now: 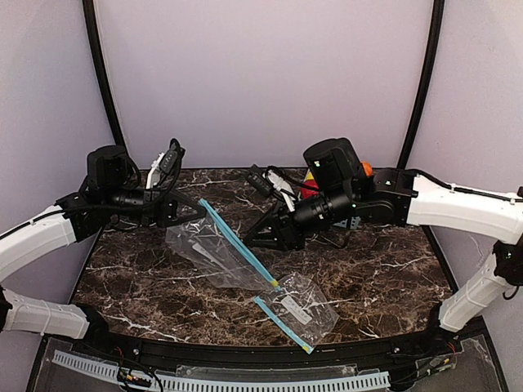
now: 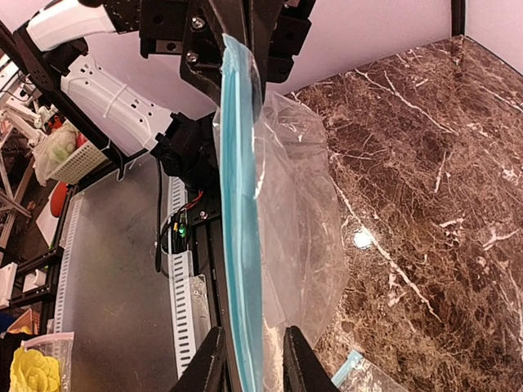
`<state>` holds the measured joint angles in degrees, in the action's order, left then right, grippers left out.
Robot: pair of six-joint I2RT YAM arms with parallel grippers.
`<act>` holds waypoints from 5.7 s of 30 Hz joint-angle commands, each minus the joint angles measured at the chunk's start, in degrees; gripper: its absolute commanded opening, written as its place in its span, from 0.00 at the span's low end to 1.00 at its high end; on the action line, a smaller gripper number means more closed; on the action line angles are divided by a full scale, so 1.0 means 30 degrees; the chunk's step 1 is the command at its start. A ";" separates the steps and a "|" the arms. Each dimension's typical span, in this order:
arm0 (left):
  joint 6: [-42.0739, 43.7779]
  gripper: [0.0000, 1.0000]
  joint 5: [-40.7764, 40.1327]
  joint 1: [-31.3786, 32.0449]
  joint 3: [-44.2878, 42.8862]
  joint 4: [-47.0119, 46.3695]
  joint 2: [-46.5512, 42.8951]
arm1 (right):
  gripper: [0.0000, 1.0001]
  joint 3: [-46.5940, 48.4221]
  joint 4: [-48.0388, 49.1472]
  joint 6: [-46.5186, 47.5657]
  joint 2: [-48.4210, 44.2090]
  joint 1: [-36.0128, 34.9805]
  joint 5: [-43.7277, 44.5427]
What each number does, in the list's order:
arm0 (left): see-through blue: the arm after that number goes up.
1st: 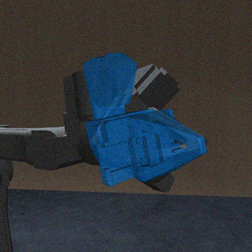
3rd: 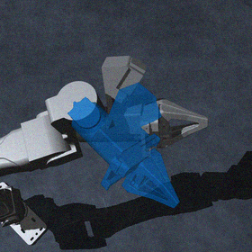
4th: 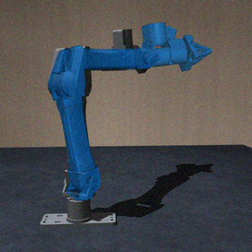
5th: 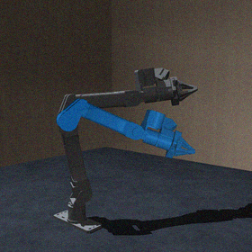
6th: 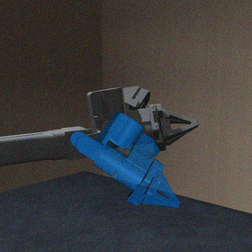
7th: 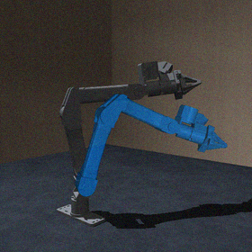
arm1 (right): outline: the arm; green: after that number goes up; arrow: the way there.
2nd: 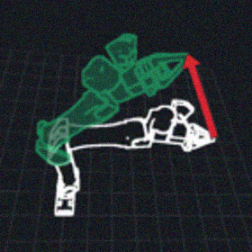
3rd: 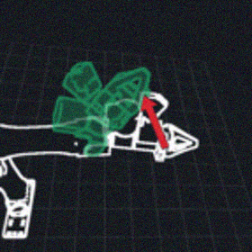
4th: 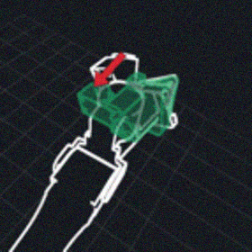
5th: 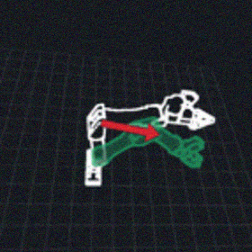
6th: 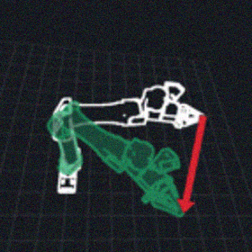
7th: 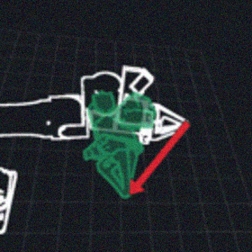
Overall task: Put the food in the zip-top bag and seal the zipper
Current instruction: Pass from the left arm to the right, then open the zipper food storage bag at the center of the board.
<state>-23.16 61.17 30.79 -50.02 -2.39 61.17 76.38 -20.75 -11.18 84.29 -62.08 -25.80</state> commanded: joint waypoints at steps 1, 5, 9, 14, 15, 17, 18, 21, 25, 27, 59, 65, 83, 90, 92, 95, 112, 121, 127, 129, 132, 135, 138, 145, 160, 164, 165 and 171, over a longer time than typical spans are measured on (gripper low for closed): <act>-0.0056 0.01 0.0554 0.0136 0.0178 -0.0636 -0.0372 | 0.22 0.0754 -0.0457 0.0469 0.0550 -0.0193 0.0651; -0.0045 0.01 0.0752 0.0139 0.0018 -0.0638 -0.0156 | 0.19 0.0812 -0.0620 0.0521 0.0743 -0.0223 0.0659; 0.0025 0.01 0.0808 0.0167 -0.0011 -0.0638 0.0036 | 0.18 0.0791 -0.0638 0.0641 0.0844 -0.0230 0.0436; 0.0058 0.01 0.0926 0.0168 -0.0004 -0.0638 0.0145 | 0.20 0.0794 -0.0597 0.0596 0.0818 -0.0257 0.0423; 0.0069 0.01 0.0933 0.0168 0.0016 -0.0638 0.0147 | 0.22 0.0802 -0.0519 0.0567 0.0771 -0.0268 0.0426; 0.0087 0.01 0.0938 0.0168 0.0045 -0.0638 0.0148 | 0.23 0.0790 -0.0369 0.0566 0.0606 -0.0265 0.0291; 0.0094 0.01 0.0917 0.0168 0.0054 -0.0638 0.0148 | 0.23 0.0831 -0.0314 0.0556 0.0536 -0.0272 0.0154; 0.0113 0.01 0.0857 0.0168 0.0087 -0.0638 0.0148 | 0.24 0.1012 -0.0304 0.0534 0.0468 -0.0307 -0.0054; 0.0159 0.01 0.0837 0.0168 0.0091 -0.0664 0.0121 | 0.26 0.1119 -0.0237 0.0533 0.0483 -0.0346 -0.0129; 0.0186 0.01 0.0824 0.0168 0.0109 -0.0659 0.0145 | 0.27 0.1146 -0.0162 0.0505 0.0466 -0.0388 -0.0223; 0.0145 0.01 0.0812 0.0168 0.0059 -0.0843 0.0322 | 0.00 0.1404 -0.0414 0.0506 0.1529 -0.0516 0.0300; 0.0585 0.28 -0.1149 0.0168 -0.0192 0.0179 0.0324 | 0.00 0.1060 0.0036 -0.0236 0.0973 -0.0419 0.1879; -0.0810 0.75 -1.4088 0.1934 -0.1408 0.4957 -0.0956 | 0.00 -0.0211 -0.1776 -0.3782 0.0008 0.1653 0.7663; -0.3998 0.76 -1.4932 0.4121 0.0384 0.0343 0.0448 | 0.00 -0.0774 0.0897 -0.5264 0.1401 0.1363 0.6192; -0.4790 0.76 -1.4748 0.4520 0.0809 -0.0955 0.1131 | 0.00 -0.0809 0.1239 -0.5451 0.1740 0.1272 0.6115; -0.5474 0.77 -1.4631 0.4871 0.1077 -0.2354 0.2246 | 0.00 -0.0863 0.1704 -0.5660 0.2204 0.1163 0.5933; -0.6421 0.60 -1.5067 0.5060 0.1557 -0.3392 0.4933 | 0.00 -0.0561 0.2835 -0.6278 0.3656 0.0783 0.5089; -0.6282 0.43 -1.6100 0.5111 0.1341 -0.1610 0.5098 | 0.00 -0.0587 0.2877 -0.6522 0.3726 0.0747 0.5437; -0.5927 0.30 -1.7067 0.5287 0.0991 -0.0249 0.4966 | 0.00 -0.0594 0.2647 -0.6876 0.3821 0.0762 0.6249; -0.5899 0.23 -1.7011 0.5320 0.0951 -0.0271 0.5006 | 0.00 -0.0544 0.2436 -0.7014 0.3879 0.0745 0.6654; -0.6015 0.15 -1.6556 0.5351 0.0969 -0.0787 0.5079 | 0.00 -0.0444 0.2169 -0.7107 0.3979 0.0746 0.7099; -0.6169 0.04 -1.6310 0.5407 0.1002 -0.1152 0.5040 | 0.00 -0.0411 0.1774 -0.7319 0.3982 0.0747 0.7832; -0.6058 0.01 -1.6580 0.5412 0.1022 -0.1091 0.4786 | 0.00 -0.0411 0.1102 -0.7742 0.3935 0.0750 0.9345; -0.5249 0.01 -1.7761 0.5397 0.0365 0.1520 0.3908 | 0.00 -0.0215 -0.0676 -0.8888 0.3776 0.0842 1.2137; -0.3665 0.01 -1.7928 0.5410 -0.1378 0.4993 0.3616 | 0.00 -0.0505 -0.0880 -0.9235 0.3861 0.1866 1.1864; -0.4020 0.01 -1.8330 0.5410 -0.1263 0.4866 0.3952 | 0.22 -0.0904 0.0358 -0.8037 0.3378 0.1874 0.9988; -0.4039 0.01 -1.8349 0.5419 -0.1280 0.4809 0.4087 | 0.31 -0.1080 0.0627 -0.7738 0.3080 0.1874 0.9653; -0.4075 0.01 -1.8392 0.5412 -0.1571 0.4417 0.4667 | 0.71 -0.2042 0.0341 -0.6236 0.0294 0.1983 0.9394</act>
<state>-35.55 6.76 46.78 -53.17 10.22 74.39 71.55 -20.60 -33.34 91.55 -56.77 3.73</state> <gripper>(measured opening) 0.011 0.654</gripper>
